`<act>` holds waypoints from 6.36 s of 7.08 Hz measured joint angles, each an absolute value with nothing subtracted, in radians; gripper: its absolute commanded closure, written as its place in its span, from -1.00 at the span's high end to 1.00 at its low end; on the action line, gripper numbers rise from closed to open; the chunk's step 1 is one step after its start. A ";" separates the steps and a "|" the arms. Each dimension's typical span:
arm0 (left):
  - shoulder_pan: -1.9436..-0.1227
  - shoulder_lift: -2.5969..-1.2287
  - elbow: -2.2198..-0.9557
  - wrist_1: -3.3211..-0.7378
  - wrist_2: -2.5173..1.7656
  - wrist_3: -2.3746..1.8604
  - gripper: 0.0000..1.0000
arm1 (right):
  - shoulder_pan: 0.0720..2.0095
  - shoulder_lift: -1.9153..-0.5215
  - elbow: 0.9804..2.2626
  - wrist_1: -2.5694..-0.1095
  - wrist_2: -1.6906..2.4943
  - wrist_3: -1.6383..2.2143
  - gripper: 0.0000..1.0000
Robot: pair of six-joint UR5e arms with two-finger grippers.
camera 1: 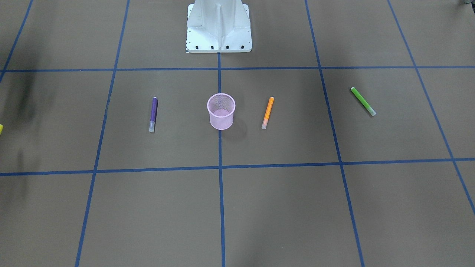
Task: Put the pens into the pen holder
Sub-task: 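Carry the yellow highlighter with the right gripper toward the pink cup, then lower the yellow highlighter into the cup and open the right gripper, then withdraw the right arm away while the left arm reaches in, then lower the left gripper onto the green marker and grasp it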
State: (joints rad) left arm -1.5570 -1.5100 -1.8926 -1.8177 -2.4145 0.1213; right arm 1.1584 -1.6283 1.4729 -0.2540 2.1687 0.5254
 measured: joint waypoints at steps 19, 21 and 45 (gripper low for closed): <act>-1.275 -1.532 -1.876 -2.069 -2.442 -0.147 1.00 | 0.320 -1.032 1.569 -0.316 1.223 0.632 0.97; -1.270 -1.525 -1.858 -2.077 -2.439 -0.300 1.00 | 0.401 -1.035 1.682 -0.611 1.321 0.825 0.97; -0.692 -1.430 -1.801 -2.138 -1.893 -1.261 -0.26 | 1.147 -1.276 1.798 -1.476 2.136 0.540 1.00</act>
State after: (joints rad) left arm -0.6921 -1.4302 -1.8010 -2.1384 -1.8930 -1.2610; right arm 1.1474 -1.2762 1.7978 -1.4763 2.1360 0.5401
